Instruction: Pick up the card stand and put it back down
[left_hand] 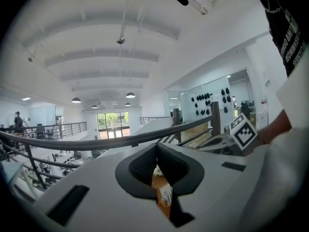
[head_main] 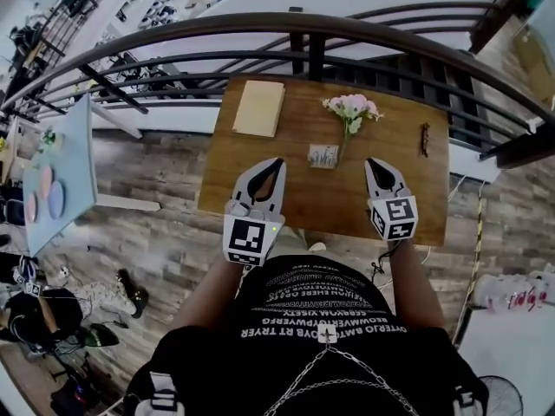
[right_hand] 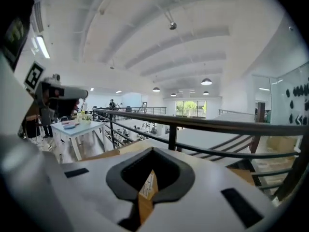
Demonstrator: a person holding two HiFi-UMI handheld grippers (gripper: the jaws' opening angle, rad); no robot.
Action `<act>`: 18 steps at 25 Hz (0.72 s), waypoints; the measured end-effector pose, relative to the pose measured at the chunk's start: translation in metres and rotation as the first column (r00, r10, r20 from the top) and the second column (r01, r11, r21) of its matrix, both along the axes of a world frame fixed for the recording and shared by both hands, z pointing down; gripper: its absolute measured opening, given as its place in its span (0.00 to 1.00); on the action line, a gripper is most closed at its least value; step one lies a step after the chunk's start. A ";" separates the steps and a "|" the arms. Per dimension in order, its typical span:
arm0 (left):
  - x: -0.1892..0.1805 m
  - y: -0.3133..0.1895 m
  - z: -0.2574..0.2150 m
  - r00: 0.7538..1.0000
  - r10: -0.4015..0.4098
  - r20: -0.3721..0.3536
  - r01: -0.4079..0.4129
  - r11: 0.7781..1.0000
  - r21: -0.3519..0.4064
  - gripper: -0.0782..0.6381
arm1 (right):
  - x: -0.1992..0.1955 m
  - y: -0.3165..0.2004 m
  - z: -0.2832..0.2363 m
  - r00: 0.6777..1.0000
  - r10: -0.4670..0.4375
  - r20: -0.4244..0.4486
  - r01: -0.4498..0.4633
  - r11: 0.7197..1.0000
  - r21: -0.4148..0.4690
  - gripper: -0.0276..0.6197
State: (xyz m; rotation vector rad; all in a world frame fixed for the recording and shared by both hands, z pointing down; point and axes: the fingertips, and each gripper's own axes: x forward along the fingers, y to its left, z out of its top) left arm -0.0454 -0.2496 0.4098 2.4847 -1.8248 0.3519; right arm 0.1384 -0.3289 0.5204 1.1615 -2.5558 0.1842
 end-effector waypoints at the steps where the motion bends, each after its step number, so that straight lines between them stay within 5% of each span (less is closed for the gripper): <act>1: 0.002 0.002 -0.002 1.000 -0.001 0.007 0.001 1.000 0.000 0.15 | 0.000 0.006 -0.017 1.000 -0.012 0.007 0.012 1.000 0.019 0.06; 8: 0.014 0.011 -0.026 1.000 0.024 0.012 -0.024 1.000 0.009 0.15 | 0.001 0.033 -0.093 0.999 -0.027 0.039 0.023 0.996 0.088 0.06; 18: 0.021 -0.001 -0.036 0.989 0.139 0.041 -0.138 0.990 -0.008 0.15 | -0.002 0.042 -0.088 0.999 0.024 0.034 -0.026 0.998 0.062 0.06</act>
